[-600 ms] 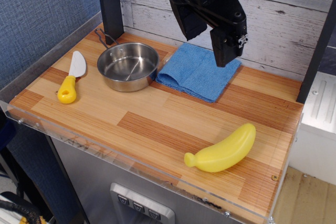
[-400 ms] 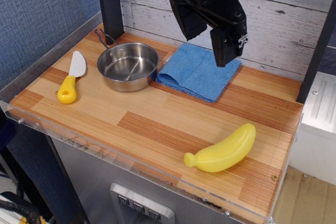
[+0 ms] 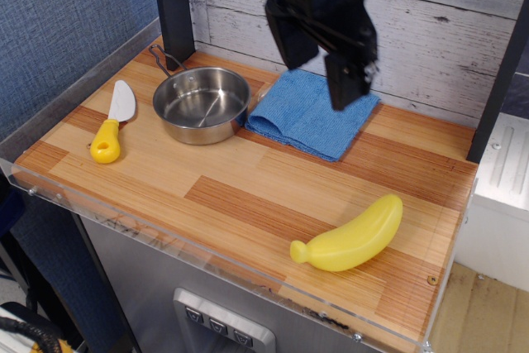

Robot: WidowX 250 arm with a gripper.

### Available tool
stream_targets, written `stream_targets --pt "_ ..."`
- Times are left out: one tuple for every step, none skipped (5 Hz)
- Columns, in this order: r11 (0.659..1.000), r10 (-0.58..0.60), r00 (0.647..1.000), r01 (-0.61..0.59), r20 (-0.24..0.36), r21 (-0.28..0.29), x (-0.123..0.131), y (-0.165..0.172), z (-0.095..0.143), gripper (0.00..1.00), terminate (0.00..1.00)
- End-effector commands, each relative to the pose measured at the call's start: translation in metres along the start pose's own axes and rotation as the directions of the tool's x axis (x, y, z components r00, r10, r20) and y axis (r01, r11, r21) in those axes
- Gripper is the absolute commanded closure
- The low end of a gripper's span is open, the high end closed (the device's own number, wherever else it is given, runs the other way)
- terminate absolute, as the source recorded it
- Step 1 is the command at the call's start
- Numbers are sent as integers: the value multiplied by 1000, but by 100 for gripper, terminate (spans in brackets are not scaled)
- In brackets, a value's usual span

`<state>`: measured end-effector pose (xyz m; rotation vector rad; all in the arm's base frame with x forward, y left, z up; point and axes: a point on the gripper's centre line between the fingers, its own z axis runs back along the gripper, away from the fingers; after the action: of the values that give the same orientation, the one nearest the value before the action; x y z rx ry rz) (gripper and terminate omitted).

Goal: Hold the steel pan from top left side of the table and place it on right side of the table above banana.

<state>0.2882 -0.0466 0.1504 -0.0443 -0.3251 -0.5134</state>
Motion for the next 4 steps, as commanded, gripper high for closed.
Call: stream_targets --pt "999 24 999 -25 33 45 7 38 10 0 0" --pt "997 58 998 -59 12 54 3 60 -1 0 0" --pt "996 66 998 -65 -17 57 -7 76 -14 0 0" --pt "997 62 997 -60 -48 52 -17 87 -30 0 0"
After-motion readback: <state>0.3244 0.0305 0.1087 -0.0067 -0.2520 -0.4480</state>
